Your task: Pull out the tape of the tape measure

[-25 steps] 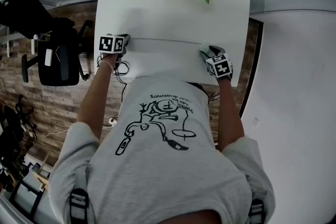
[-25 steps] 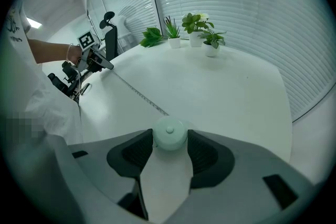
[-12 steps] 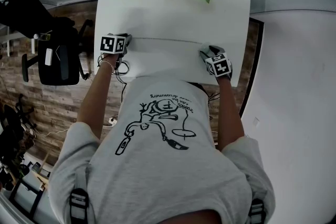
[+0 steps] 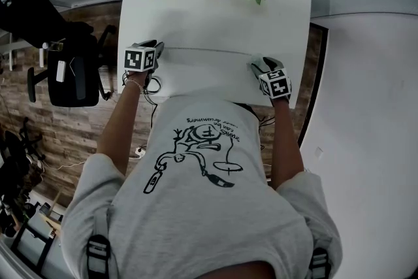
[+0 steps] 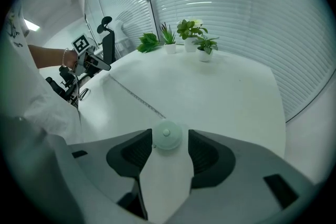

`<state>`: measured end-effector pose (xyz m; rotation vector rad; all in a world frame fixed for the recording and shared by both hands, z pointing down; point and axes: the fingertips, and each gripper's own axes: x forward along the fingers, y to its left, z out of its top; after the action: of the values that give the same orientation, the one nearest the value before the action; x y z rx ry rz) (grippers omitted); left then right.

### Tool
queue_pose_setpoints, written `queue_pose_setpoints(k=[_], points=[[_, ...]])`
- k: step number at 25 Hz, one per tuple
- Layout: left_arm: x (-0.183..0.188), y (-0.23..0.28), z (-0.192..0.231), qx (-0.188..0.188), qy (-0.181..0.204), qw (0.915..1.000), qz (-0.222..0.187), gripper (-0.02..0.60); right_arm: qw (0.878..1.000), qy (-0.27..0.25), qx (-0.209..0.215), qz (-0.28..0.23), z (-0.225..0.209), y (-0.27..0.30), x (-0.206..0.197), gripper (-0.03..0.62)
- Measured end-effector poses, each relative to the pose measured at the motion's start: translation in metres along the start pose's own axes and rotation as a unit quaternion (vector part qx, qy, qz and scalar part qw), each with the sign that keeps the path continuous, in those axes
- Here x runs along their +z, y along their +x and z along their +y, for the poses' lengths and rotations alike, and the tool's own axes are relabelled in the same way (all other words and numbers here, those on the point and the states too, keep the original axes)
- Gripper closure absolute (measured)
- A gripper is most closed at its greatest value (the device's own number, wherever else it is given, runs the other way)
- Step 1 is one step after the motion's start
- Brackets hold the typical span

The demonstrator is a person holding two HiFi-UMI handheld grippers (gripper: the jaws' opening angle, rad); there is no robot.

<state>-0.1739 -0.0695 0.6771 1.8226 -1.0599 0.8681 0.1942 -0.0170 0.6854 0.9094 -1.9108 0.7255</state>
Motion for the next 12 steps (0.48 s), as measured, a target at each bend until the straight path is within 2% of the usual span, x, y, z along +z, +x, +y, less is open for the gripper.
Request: queue_pose_setpoints(k=[8, 12], points=[[0.032, -0.034, -0.022, -0.005, 0.018, 0.9968, -0.078, 0.477, 0.998, 0.011, -0.013, -0.058, -0.001, -0.033, 0.029, 0.405], [0.046, -0.051, -0.043, -0.025, 0.027, 0.994, -0.103, 0.515, 0.994, 0.015, -0.029, -0.101, -0.001, -0.057, 0.052, 0.466]])
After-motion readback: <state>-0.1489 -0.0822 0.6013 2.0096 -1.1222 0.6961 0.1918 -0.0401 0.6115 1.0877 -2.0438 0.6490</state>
